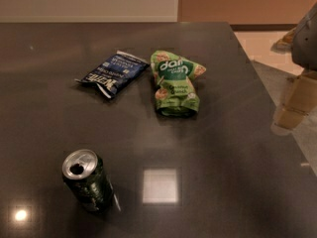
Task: Move green rice chip bag near green can
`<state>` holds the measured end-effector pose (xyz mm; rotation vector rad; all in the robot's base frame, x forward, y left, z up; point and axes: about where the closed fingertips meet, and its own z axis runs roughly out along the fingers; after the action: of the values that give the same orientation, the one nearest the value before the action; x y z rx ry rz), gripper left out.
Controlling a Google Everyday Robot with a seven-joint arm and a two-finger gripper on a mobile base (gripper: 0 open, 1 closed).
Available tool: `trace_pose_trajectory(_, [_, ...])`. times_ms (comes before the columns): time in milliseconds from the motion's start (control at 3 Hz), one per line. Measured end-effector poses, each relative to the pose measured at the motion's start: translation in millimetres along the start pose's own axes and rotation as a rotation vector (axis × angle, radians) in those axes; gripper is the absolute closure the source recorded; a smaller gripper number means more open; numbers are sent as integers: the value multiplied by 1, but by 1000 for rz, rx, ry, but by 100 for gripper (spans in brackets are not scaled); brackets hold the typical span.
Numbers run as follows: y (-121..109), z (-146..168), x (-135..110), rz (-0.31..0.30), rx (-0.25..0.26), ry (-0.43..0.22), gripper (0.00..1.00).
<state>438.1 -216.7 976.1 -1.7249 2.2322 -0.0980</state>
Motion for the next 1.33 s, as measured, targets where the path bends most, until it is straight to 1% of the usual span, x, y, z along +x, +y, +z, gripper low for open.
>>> trace_pose_trajectory(333, [0, 0, 0, 0, 0, 0, 0])
trace_pose_trajectory(667, [-5, 0, -3, -19, -5, -5, 0])
trace_pose_trajectory(1000, [-22, 9, -13, -66, -16, -19, 0])
trace_pose_trajectory(1333, [-44, 24, -32, -64, -32, -61, 0])
